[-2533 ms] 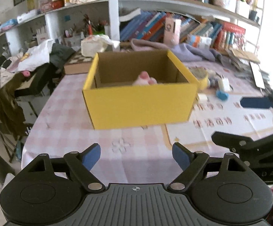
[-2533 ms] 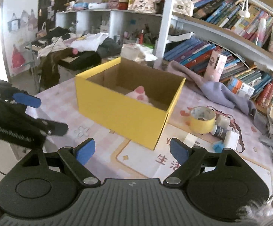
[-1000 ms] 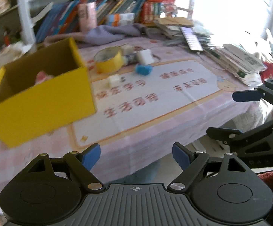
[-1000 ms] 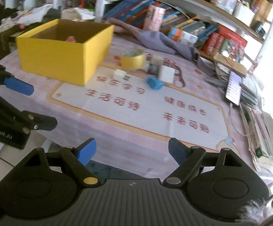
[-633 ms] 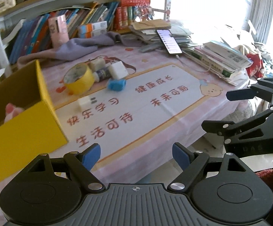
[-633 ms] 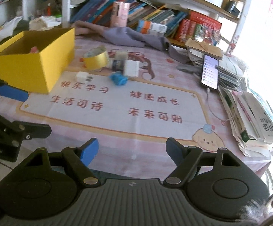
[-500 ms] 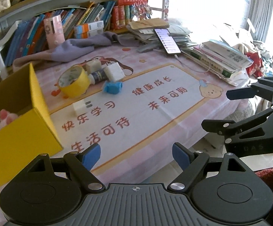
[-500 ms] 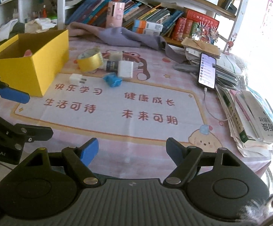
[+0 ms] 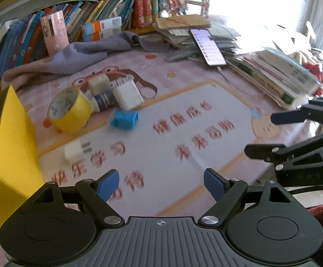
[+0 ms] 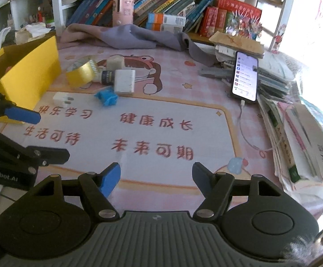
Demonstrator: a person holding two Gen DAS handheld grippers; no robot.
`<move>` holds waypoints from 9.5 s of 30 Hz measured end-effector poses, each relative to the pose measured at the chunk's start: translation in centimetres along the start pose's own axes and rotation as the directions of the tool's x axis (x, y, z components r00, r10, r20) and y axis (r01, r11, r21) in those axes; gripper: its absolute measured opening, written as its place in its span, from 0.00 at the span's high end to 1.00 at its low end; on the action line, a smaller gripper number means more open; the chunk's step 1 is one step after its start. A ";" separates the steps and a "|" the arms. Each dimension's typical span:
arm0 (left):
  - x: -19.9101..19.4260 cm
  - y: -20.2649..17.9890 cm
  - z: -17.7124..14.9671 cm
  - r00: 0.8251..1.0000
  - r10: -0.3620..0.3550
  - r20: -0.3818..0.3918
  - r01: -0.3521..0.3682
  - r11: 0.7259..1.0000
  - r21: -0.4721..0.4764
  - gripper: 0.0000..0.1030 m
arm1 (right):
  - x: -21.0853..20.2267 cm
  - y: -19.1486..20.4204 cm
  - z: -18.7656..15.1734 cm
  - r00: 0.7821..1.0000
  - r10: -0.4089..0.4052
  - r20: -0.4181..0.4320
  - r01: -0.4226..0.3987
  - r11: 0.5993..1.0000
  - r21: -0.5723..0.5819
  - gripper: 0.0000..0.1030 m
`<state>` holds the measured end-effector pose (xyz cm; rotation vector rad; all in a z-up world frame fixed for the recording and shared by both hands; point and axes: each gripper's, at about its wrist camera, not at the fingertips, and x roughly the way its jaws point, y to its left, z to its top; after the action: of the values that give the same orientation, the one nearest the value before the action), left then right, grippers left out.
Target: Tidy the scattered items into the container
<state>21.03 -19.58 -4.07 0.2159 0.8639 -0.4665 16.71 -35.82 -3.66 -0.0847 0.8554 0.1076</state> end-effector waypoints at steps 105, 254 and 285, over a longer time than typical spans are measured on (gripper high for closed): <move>7.6 2.7 8.2 0.979 0.190 -0.074 -0.204 0.924 -0.324 0.63 | 12.1 -7.4 11.1 0.887 0.458 0.061 -0.460 0.888 0.017 0.58; -0.9 9.3 -62.6 0.873 0.344 -0.346 -0.368 -0.001 -0.930 0.64 | 52.0 39.2 -47.7 0.687 0.041 -0.726 -0.484 0.771 -0.415 0.76; -24.2 3.9 -25.2 0.962 0.235 0.138 -0.092 0.758 -0.646 0.65 | -7.8 15.5 -8.8 0.729 0.572 -0.377 -0.631 0.774 -0.047 0.76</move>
<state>-7.78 0.48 -1.43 -0.3833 0.7394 -0.0061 3.04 -22.01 -4.00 0.0205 1.2022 0.8129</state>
